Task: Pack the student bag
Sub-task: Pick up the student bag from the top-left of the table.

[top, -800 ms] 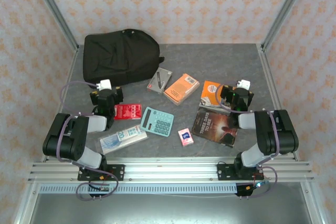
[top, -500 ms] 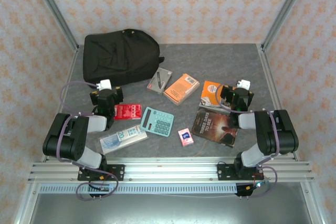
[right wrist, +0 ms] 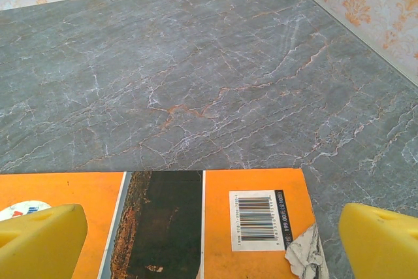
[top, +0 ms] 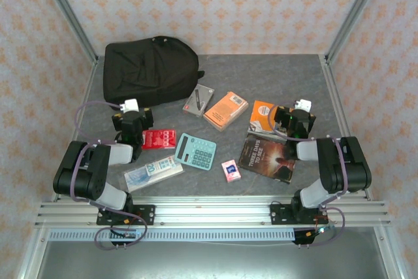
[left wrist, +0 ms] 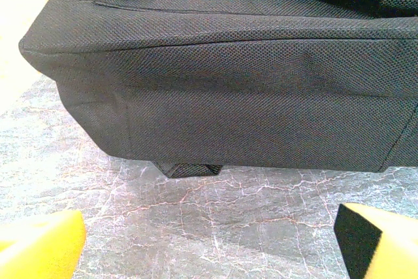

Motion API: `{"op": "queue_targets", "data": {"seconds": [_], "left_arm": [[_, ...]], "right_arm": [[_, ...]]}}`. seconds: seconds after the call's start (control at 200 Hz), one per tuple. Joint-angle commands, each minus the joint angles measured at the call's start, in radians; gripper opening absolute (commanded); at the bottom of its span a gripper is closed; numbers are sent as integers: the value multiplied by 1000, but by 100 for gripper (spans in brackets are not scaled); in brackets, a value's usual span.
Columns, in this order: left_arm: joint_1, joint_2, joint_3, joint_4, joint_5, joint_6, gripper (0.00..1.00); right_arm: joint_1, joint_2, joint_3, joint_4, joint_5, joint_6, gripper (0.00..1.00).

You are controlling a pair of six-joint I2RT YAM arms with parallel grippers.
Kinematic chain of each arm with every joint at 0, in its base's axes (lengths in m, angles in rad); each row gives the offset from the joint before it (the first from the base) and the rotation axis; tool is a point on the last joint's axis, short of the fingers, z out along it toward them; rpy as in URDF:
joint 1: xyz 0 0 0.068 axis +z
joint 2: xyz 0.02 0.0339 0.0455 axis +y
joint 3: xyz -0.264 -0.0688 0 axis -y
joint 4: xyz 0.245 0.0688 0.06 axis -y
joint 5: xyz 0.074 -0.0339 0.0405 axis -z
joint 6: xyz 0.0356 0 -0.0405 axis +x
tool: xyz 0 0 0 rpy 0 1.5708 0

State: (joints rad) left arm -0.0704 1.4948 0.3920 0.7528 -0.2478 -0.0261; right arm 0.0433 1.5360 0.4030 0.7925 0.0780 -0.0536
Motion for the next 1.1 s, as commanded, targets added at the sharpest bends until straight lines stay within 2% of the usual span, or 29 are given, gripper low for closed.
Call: {"op": "queue_targets", "data": {"seconds": [0.0,0.265,0.36,0.465,0.54,0.586,0.636,0.676,0.701,0.801,0.876,0.966,1.036,1.096], "left_arm": [[-5,-2,15,25,-34,-6,100],[0,-18,30,-16,-11,0,100],[-4,-102,112,-225,53,33,100],[-38,-231,178,-371,74,95,100],[-86,-332,212,-455,91,163,100],[-107,-392,236,-526,138,180,100],[-119,-463,255,-606,244,178,100],[-130,-517,261,-653,334,168,100],[-147,-547,256,-662,351,160,100],[-278,-628,275,-763,157,34,100],[-363,-640,349,-917,117,19,100],[-480,-611,474,-1123,-51,-47,100],[-493,-555,593,-1293,-80,-172,100],[-491,-478,715,-1517,-210,-341,100]], "right_arm": [[4,-11,10,1,-7,-11,99],[1,-14,10,-1,-12,-8,99],[7,-57,43,-88,-45,-33,99],[62,-161,168,-357,-19,-86,99],[90,-239,168,-333,-13,-5,99],[105,-283,161,-331,-9,35,99],[139,-333,181,-387,18,65,99],[187,-367,191,-418,57,81,99],[229,-394,193,-427,81,79,99],[397,-461,237,-517,90,44,99],[491,-498,302,-645,108,63,99],[573,-517,441,-901,252,171,99],[589,-520,552,-1082,226,186,99],[589,-525,634,-1226,242,251,99]]}}
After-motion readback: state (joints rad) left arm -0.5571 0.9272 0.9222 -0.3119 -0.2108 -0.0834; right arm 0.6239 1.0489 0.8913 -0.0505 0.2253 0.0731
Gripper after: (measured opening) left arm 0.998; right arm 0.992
